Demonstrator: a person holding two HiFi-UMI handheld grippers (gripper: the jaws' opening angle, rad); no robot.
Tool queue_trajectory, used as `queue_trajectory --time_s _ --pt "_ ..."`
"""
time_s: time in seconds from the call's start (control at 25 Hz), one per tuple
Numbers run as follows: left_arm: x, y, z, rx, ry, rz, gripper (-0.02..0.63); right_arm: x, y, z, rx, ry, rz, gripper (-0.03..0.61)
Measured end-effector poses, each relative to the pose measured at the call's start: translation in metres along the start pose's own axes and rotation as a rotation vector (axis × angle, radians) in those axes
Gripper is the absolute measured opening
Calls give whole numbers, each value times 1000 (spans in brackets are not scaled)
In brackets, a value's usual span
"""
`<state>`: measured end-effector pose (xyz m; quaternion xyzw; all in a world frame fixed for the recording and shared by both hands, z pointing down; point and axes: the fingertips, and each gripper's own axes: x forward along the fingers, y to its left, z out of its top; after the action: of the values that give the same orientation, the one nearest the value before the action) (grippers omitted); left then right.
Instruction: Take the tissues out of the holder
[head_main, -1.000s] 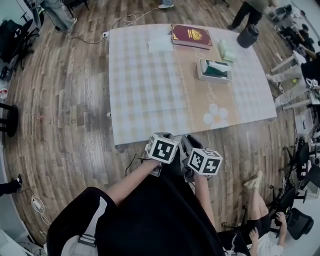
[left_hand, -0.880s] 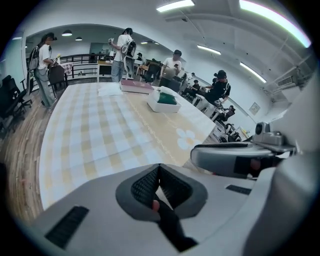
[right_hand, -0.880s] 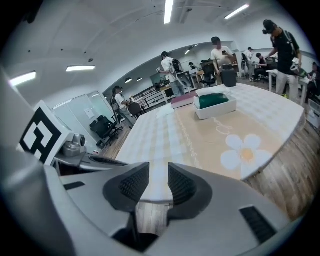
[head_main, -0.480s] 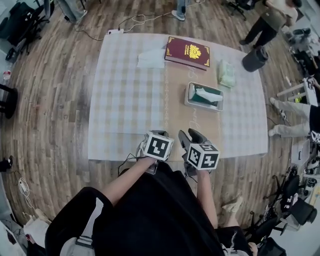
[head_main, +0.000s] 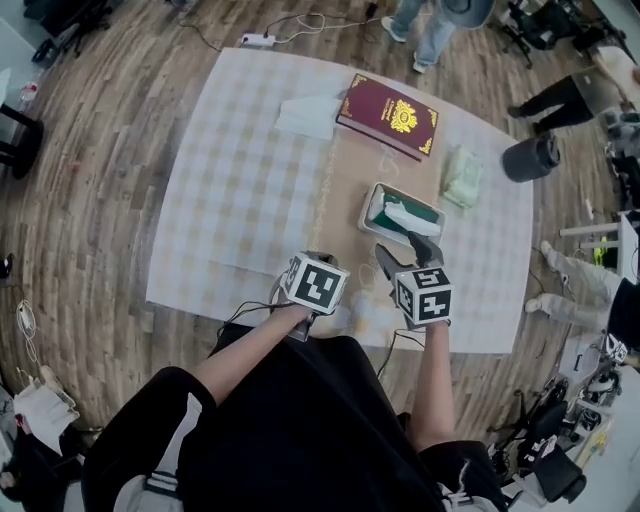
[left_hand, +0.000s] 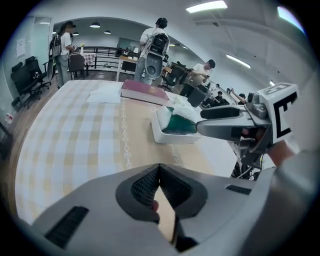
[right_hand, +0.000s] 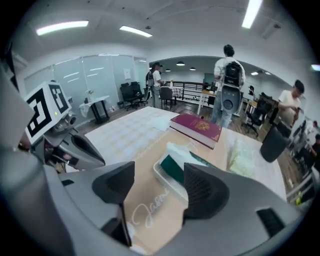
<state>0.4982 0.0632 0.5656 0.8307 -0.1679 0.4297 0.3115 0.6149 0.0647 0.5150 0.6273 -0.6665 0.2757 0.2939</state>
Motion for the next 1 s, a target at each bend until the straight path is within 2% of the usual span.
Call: queue_trajectory --time_s 0.2,0.44,0.76,1.0 --pt "12 1 7 -49 4 19 0 14 -31 10 -285 36 -31 328" --pt "21 15 13 -99 16 47 0 55 -72 4 -592 193 -3 339" --pt "18 30 -1 -167 9 76 0 83 -80 -33 -787 367 37 347" --pt "21 41 7 -204 17 83 0 108 -92 -38 -870 449 27 347"
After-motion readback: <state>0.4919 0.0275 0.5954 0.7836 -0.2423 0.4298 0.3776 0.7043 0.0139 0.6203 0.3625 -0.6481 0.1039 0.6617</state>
